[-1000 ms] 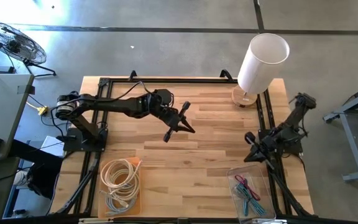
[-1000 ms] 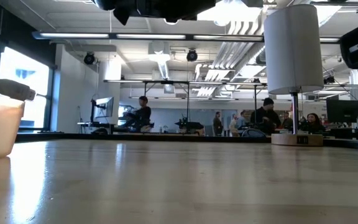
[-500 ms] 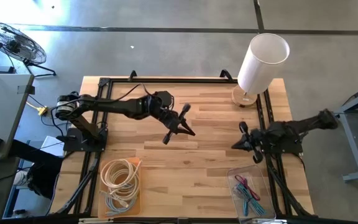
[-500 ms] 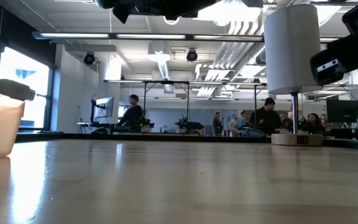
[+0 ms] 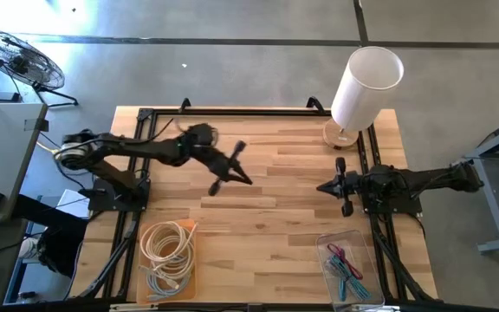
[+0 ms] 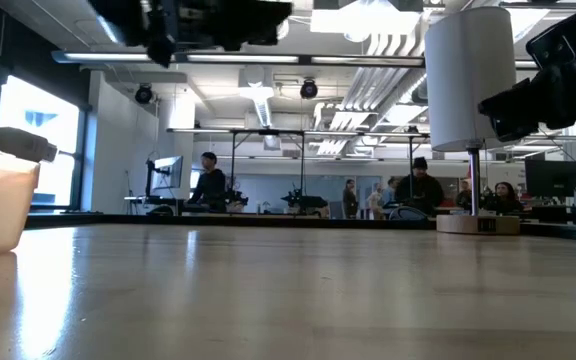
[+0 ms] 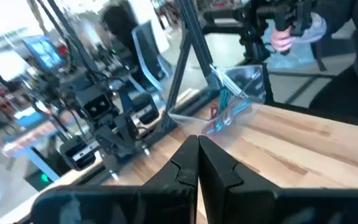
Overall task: Pick & Place USB Port
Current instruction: Return to Home Position
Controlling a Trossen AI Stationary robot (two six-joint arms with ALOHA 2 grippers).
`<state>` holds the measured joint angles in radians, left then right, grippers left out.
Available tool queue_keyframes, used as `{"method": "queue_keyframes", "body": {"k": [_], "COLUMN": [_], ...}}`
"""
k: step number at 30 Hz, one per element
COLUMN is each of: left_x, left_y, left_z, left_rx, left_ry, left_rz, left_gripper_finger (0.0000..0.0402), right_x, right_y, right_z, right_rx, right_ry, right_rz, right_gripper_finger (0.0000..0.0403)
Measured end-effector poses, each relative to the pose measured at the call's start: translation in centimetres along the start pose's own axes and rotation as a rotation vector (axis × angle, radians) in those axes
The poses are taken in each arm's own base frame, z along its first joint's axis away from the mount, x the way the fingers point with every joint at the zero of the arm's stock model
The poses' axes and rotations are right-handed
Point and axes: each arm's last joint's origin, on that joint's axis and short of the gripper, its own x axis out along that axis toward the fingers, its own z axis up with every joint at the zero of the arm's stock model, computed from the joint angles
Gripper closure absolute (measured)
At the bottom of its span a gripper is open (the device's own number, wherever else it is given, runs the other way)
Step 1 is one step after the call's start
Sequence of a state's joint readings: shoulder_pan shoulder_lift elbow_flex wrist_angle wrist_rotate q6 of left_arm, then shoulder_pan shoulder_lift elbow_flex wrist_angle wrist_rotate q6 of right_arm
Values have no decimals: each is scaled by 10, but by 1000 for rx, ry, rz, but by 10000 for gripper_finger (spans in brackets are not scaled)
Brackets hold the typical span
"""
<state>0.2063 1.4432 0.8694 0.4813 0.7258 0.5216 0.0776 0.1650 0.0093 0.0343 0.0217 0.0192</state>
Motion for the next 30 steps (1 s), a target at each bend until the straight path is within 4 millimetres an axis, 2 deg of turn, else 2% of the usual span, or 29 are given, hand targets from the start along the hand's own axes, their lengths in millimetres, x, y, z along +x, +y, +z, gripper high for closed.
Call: {"method": "queue_keyframes", "body": {"k": [6, 13, 16, 23, 30], "left_x": [-38, -65, -77, -105, -125], "left_y": [-32, -69, -89, -129, -159], "left_z": [-7, -14, -18, -29, -51], "left_rx": [4, 1, 0, 10, 23], "left_ry": [-7, -17, -29, -46, -20], "left_rz": [74, 47, 19, 78, 101], "left_gripper_finger": [401, 401, 401, 401, 401], "right_x": [0, 0, 0, 0, 0], "right_y": [-3, -5, -5, -5, -5], "right_z": [0, 2, 2, 2, 2], "right_rx": [-80, -106, -111, -106, -104], "right_ry": [1, -7, -8, -10, -14], "right_rz": [-91, -186, -189, -168, -167], "right_gripper_finger": [402, 402, 402, 402, 402]}}
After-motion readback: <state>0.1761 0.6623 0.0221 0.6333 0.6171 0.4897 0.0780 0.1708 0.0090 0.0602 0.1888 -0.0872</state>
